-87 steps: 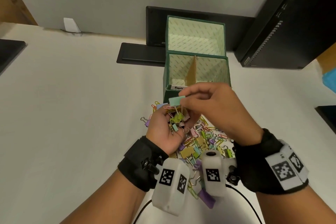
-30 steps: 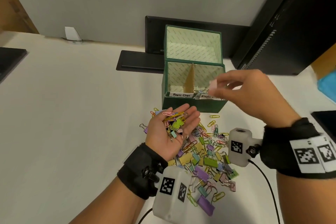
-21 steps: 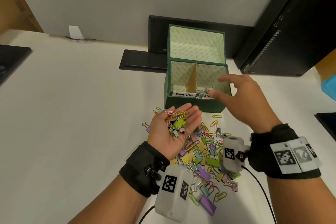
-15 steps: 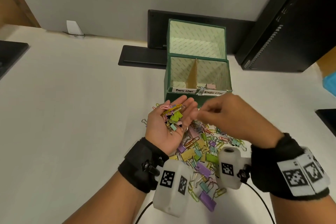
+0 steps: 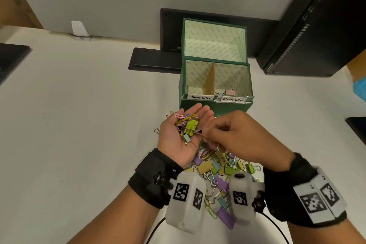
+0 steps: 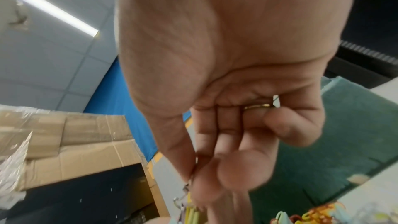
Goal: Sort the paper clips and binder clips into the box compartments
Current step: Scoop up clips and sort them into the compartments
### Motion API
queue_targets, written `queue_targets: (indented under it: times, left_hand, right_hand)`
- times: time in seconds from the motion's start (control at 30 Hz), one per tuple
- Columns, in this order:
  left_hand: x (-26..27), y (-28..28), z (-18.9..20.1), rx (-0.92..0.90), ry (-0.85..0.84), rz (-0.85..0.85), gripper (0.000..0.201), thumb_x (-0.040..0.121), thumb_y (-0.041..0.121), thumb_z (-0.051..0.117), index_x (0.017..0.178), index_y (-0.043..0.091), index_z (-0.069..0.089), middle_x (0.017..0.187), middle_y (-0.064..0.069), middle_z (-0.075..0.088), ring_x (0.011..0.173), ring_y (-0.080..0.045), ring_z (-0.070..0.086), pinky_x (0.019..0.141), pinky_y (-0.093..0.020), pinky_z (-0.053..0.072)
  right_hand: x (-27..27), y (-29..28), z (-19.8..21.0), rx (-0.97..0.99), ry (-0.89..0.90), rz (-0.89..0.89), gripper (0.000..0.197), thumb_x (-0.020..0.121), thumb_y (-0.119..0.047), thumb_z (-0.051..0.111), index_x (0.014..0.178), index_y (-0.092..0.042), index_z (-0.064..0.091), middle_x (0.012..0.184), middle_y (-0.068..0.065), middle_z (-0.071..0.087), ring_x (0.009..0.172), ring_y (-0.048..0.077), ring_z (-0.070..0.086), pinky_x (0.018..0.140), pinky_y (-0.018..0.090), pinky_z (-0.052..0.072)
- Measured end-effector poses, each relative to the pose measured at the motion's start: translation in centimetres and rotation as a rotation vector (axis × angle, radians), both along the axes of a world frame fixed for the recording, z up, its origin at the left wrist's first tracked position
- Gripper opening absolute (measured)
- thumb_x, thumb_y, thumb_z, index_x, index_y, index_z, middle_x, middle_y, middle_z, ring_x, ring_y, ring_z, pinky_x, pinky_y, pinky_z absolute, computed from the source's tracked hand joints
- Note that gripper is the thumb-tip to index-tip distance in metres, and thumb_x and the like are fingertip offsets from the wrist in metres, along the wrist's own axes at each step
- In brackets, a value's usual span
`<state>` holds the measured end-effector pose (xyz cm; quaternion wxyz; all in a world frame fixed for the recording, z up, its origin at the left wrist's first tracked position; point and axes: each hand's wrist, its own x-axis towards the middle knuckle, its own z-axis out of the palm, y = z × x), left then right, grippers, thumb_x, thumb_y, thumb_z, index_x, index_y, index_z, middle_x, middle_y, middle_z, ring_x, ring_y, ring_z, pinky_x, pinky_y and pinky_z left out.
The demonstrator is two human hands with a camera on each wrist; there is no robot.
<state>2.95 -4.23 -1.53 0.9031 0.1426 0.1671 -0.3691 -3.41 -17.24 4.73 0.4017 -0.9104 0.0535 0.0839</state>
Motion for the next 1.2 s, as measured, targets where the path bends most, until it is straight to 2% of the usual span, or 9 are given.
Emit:
queue_targets:
  times: [0.1, 0.23, 0.47, 0.6, 0.8, 0.93, 1.0, 1.1, 1.2]
  left_hand:
    - [0.1, 0.1, 0.0, -0.005, 0.005, -0.007, 0.043, 0.1, 0.024, 0.034, 0.109, -0.008, 0.062, 0.1, -0.026, 0.07, 0.081, -0.034, 0.072, 0.068, -0.042, 0.061]
    - [0.3, 0.2, 0.0, -0.004, 0.022, 0.002, 0.042, 0.1, 0.023, 0.035, 0.107, -0.008, 0.063, 0.1, -0.026, 0.07, 0.081, -0.034, 0.073, 0.063, -0.04, 0.061]
    - [0.0, -0.2, 0.0, -0.033, 0.054, 0.003, 0.04, 0.099, 0.021, 0.036, 0.105, -0.008, 0.063, 0.096, -0.025, 0.07, 0.079, -0.034, 0.072, 0.065, -0.043, 0.061]
    - [0.0, -0.3, -0.3, -0.018, 0.058, -0.008, 0.039, 0.097, 0.02, 0.038, 0.106, -0.007, 0.065, 0.098, -0.025, 0.07, 0.083, -0.033, 0.072, 0.065, -0.04, 0.061]
    - [-0.1, -0.4, 0.0, -0.013, 0.053, -0.007, 0.033, 0.084, 0.011, 0.051, 0.106, -0.008, 0.064, 0.109, -0.027, 0.066, 0.1, -0.037, 0.066, 0.068, -0.044, 0.06]
    - [-0.2, -0.4, -0.1, 0.01, 0.067, -0.029, 0.036, 0.088, 0.013, 0.049, 0.114, -0.007, 0.062, 0.124, -0.027, 0.059, 0.118, -0.038, 0.059, 0.089, -0.046, 0.055]
    - [-0.1, -0.3, 0.0, 0.039, 0.084, -0.034, 0.039, 0.097, 0.019, 0.04, 0.107, -0.008, 0.065, 0.114, -0.029, 0.065, 0.105, -0.037, 0.066, 0.083, -0.041, 0.058]
    - [0.0, -0.2, 0.0, 0.036, 0.079, -0.036, 0.043, 0.1, 0.025, 0.037, 0.109, -0.006, 0.065, 0.095, -0.024, 0.071, 0.071, -0.032, 0.073, 0.051, -0.028, 0.057]
    - [-0.1, 0.0, 0.0, 0.046, 0.064, -0.045, 0.041, 0.1, 0.025, 0.037, 0.11, -0.004, 0.065, 0.091, -0.022, 0.072, 0.068, -0.028, 0.072, 0.056, -0.021, 0.053]
  right_hand:
    - [-0.2, -0.3, 0.3, 0.1, 0.016, -0.008, 0.035, 0.096, -0.025, 0.058, 0.068, -0.008, 0.071, 0.06, 0.004, 0.067, 0.053, 0.016, 0.057, 0.061, 0.032, 0.05]
    - [-0.3, -0.8, 0.4, 0.196, 0.053, -0.064, 0.035, 0.099, -0.026, 0.055, 0.078, -0.002, 0.07, 0.051, 0.0, 0.052, 0.047, 0.014, 0.047, 0.051, 0.023, 0.042]
    - [0.0, -0.8, -0.1, 0.387, 0.051, -0.139, 0.033, 0.101, -0.021, 0.05, 0.081, 0.001, 0.064, 0.049, -0.002, 0.041, 0.044, 0.014, 0.034, 0.047, 0.025, 0.031]
    - [0.2, -0.2, -0.6, 0.044, -0.1, -0.111, 0.027, 0.097, -0.029, 0.058, 0.079, -0.015, 0.072, 0.045, -0.011, 0.045, 0.042, 0.004, 0.038, 0.047, 0.016, 0.031]
    - [0.1, 0.0, -0.5, 0.144, -0.298, -0.149, 0.01, 0.091, -0.025, 0.069, 0.088, -0.024, 0.078, 0.044, -0.012, 0.045, 0.041, 0.003, 0.038, 0.047, 0.009, 0.03]
    - [-0.1, 0.1, -0.6, -0.02, -0.489, -0.077, 0.008, 0.086, -0.021, 0.075, 0.092, -0.022, 0.08, 0.072, -0.018, 0.072, 0.066, 0.0, 0.067, 0.06, 0.013, 0.049]
    - [0.1, -0.2, -1.1, -0.134, -0.487, -0.013, 0.006, 0.084, -0.023, 0.076, 0.088, -0.026, 0.08, 0.079, -0.016, 0.073, 0.073, 0.001, 0.067, 0.064, 0.016, 0.05]
    - [0.3, -0.4, -1.6, -0.178, -0.469, 0.054, 0.005, 0.08, -0.025, 0.082, 0.08, -0.026, 0.077, 0.082, -0.013, 0.069, 0.077, 0.007, 0.062, 0.065, 0.017, 0.044]
    - [0.3, -0.3, -2.0, -0.077, -0.475, 0.064, 0.01, 0.077, -0.017, 0.084, 0.077, -0.021, 0.075, 0.086, -0.01, 0.07, 0.084, 0.011, 0.065, 0.069, 0.014, 0.043]
